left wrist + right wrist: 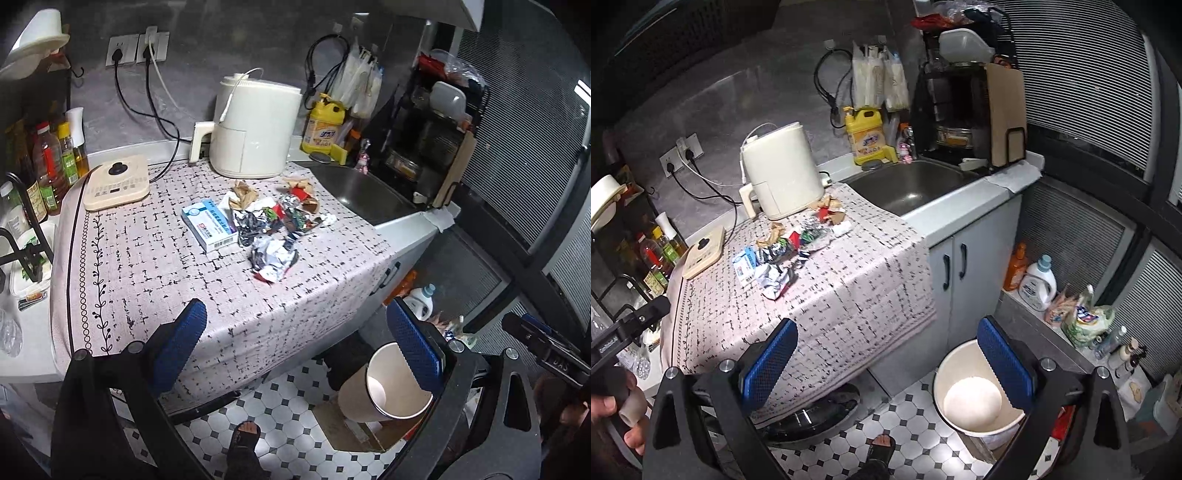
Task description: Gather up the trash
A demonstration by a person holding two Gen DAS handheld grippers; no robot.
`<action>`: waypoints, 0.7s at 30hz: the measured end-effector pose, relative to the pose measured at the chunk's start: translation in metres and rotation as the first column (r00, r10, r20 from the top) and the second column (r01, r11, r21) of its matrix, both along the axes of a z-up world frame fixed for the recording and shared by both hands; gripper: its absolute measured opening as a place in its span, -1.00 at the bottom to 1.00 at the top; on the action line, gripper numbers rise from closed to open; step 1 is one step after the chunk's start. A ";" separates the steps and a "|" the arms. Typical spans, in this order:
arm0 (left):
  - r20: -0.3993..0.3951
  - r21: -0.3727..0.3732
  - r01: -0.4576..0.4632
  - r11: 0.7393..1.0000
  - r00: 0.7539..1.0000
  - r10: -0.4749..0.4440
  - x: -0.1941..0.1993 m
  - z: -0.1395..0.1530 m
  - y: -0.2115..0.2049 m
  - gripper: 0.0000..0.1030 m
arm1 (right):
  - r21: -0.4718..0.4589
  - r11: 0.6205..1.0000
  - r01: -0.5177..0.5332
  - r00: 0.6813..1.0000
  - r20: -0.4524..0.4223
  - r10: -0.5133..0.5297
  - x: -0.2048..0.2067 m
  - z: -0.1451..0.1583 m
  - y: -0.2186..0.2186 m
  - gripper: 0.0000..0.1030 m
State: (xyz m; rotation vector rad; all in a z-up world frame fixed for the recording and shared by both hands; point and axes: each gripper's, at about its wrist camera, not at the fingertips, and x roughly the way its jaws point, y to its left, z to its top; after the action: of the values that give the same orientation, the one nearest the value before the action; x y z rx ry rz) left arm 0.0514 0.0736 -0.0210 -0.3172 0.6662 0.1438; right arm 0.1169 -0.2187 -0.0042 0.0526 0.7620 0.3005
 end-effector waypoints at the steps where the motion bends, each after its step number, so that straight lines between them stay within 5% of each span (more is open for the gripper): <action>1: -0.005 -0.013 -0.007 1.000 1.000 0.007 0.005 -0.002 0.006 0.88 | -0.004 1.000 -0.008 1.000 0.008 0.008 0.006 -0.001 0.007 0.85; 21: -0.074 -0.104 -0.090 0.991 0.994 0.082 0.087 -0.052 0.111 0.63 | 0.033 0.958 -0.284 0.947 -0.148 0.286 0.122 -0.055 0.162 0.83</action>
State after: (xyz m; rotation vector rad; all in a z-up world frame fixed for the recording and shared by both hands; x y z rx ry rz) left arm 0.1384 0.1845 -0.0729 -0.4460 0.7313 0.2025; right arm 0.2384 -0.0568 -0.0594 -0.0255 0.9207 0.5817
